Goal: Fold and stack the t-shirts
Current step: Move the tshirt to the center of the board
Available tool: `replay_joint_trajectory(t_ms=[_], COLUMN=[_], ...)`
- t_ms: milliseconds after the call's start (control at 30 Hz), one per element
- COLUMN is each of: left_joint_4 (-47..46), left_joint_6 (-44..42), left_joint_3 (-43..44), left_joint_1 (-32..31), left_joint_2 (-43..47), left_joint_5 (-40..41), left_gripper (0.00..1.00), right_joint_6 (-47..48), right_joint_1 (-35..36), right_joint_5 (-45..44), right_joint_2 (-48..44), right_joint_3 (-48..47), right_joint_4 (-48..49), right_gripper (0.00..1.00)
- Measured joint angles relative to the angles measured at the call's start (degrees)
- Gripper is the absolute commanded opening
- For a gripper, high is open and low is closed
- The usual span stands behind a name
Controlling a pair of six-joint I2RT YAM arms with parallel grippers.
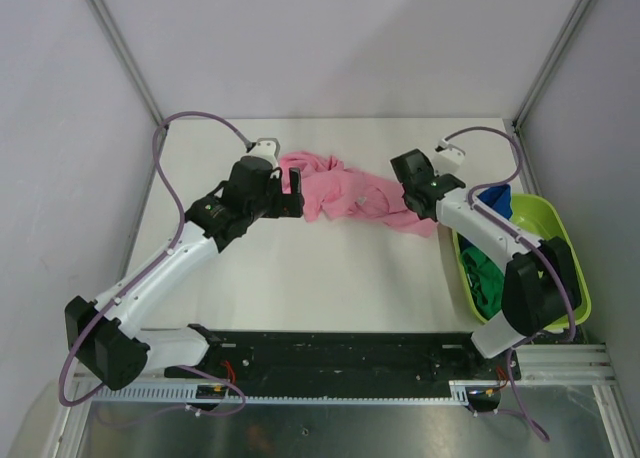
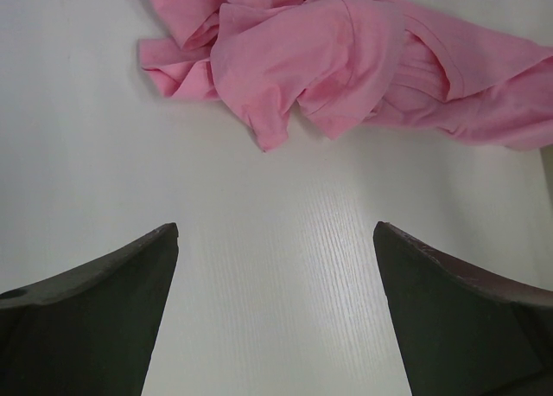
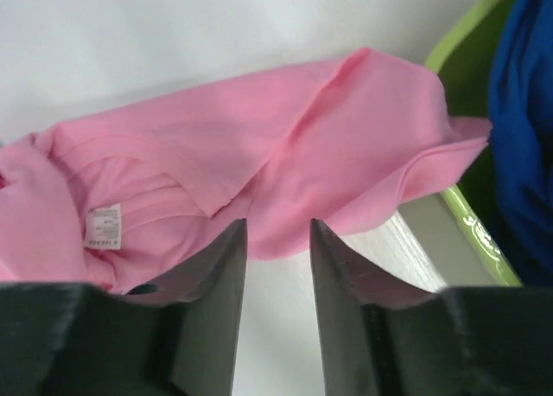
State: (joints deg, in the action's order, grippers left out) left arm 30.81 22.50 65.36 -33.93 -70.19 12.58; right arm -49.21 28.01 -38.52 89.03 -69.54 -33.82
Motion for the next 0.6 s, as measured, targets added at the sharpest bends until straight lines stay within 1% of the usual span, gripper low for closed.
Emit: replay_joint_trajectory(t_ms=[100, 167, 233, 467, 500, 600], left_joint_4=[0.0, 0.0, 0.0, 0.0, 0.0, 0.0], left_joint_6=[0.0, 0.0, 0.0, -0.1, -0.1, -0.1], left_joint_3=[0.0, 0.0, 0.0, 0.0, 0.0, 0.0], left_joint_1=[0.0, 0.0, 0.0, 0.0, 0.0, 0.0], left_joint_2=[0.0, 0.0, 0.0, 0.0, 0.0, 0.0], left_joint_5=[-0.3, -0.4, -0.4, -0.3, -0.3, -0.3], left_gripper=[0.99, 0.99, 0.99, 0.99, 0.99, 0.99], right_joint_6=[-0.7, -1.2, -1.4, -1.5, -1.6, -1.6], right_joint_1=[-1.1, -2.2, -3.2, -6.3, -6.5, -7.0], right_joint_5=[-0.1, 0.0, 0.2, 1.0, 1.1, 1.4], right_joint_2=[1.1, 2.7, 4.3, 8.1, 8.2, 8.2], right_joint_3=[-0.1, 0.3, 1.0, 3.1, 3.5, 4.7], right_joint_4=[-1.8, -2.2, -2.2, -1.2, -1.1, -0.3], right_gripper=[0.61, 0.65, 0.67, 0.67, 0.66, 0.57])
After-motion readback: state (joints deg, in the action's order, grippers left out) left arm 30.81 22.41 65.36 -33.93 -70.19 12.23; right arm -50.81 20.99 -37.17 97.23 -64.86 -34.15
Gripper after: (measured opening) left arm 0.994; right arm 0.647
